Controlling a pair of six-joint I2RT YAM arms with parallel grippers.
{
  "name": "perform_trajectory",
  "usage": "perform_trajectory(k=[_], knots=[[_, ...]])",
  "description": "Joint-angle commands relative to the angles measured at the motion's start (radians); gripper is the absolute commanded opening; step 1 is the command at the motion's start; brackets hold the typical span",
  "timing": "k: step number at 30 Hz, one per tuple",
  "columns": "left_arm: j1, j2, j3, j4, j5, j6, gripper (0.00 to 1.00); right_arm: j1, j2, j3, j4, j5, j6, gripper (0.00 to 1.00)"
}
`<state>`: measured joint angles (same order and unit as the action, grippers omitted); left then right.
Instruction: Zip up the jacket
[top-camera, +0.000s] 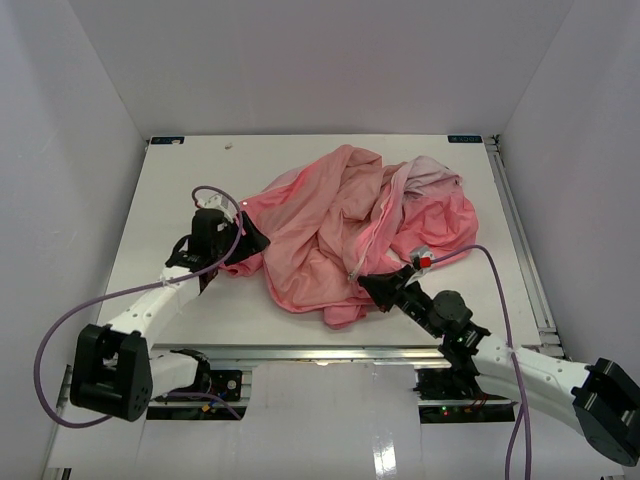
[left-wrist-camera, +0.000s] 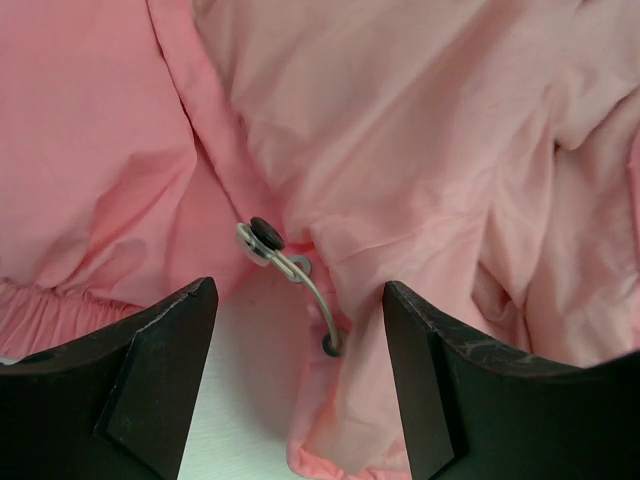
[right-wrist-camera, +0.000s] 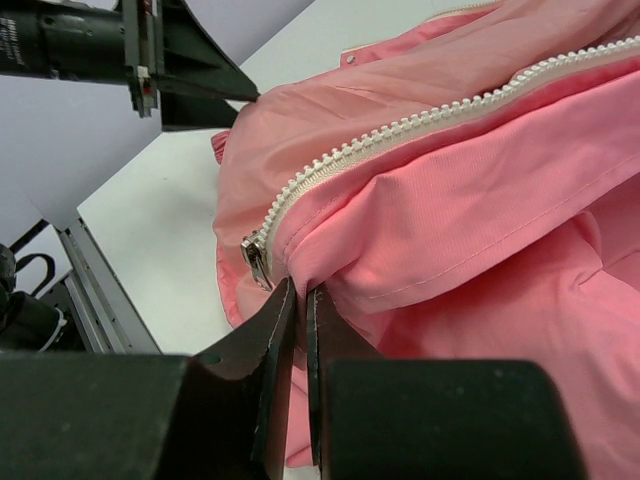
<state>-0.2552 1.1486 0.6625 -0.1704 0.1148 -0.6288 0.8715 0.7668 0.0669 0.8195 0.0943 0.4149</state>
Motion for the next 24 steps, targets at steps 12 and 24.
perform_trajectory(k=[12,24], knots=[[0.027,0.351,-0.004,0.312,0.224,-0.025,0.07,-0.006,-0.153,-0.029,-0.1,0.145,0.001,0.08],[0.063,0.146,0.218,0.133,-0.053,0.087,0.65,-0.008,-0.079,0.017,-0.099,0.123,-0.017,0.08]])
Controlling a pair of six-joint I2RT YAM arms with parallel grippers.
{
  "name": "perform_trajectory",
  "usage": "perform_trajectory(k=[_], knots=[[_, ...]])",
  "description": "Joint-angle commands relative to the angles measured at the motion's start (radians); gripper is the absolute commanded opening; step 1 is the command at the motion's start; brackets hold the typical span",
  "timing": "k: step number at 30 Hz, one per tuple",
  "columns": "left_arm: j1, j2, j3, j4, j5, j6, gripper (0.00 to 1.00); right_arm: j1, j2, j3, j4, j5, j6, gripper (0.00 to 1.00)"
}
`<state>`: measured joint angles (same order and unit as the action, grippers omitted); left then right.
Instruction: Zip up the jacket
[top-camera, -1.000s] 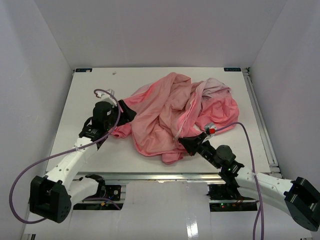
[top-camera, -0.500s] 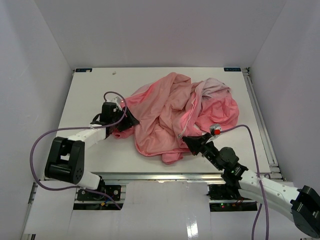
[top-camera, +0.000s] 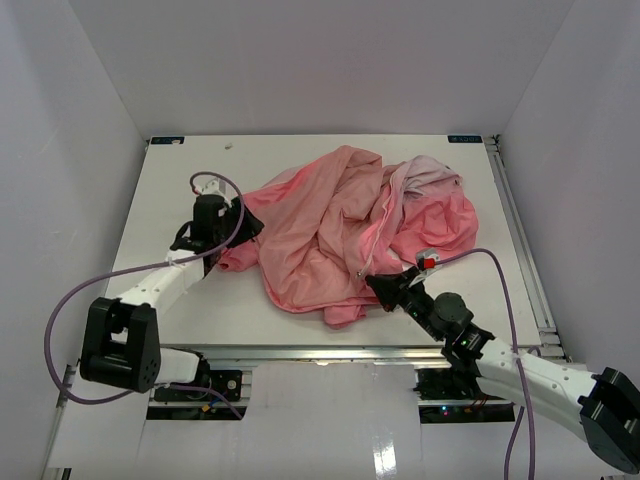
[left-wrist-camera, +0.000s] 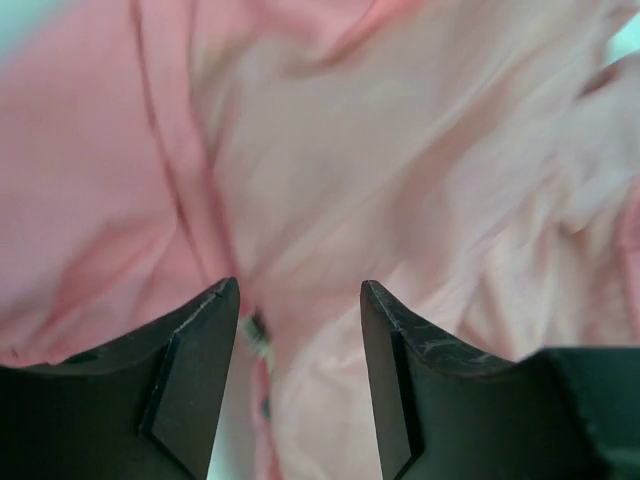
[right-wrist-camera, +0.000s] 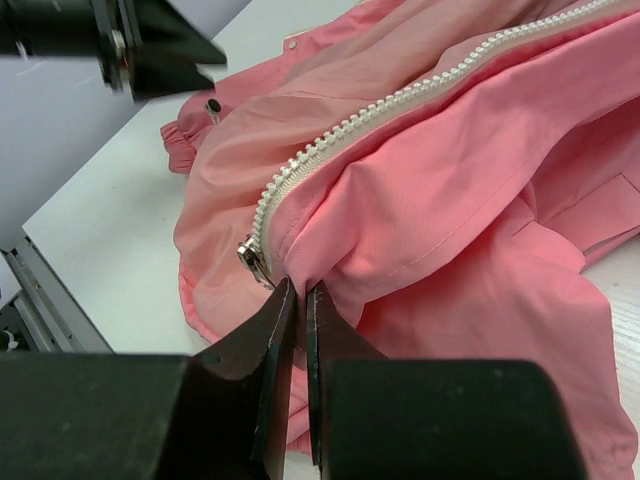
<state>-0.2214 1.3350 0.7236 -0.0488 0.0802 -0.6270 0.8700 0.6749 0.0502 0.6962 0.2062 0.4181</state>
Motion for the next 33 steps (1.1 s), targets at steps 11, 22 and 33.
perform_trajectory(k=[11,22,33], knots=[[0.321,0.409,0.58,-0.025,0.668,0.277,0.62,-0.01,-0.008,0.072,0.026,-0.058,-0.035,0.08],[0.356,0.687,0.749,-0.169,0.737,0.468,0.61,-0.012,-0.064,0.054,0.008,-0.061,-0.054,0.08],[0.356,0.751,0.737,-0.091,0.735,0.487,0.6,-0.012,-0.027,0.073,0.006,-0.073,-0.055,0.08]])
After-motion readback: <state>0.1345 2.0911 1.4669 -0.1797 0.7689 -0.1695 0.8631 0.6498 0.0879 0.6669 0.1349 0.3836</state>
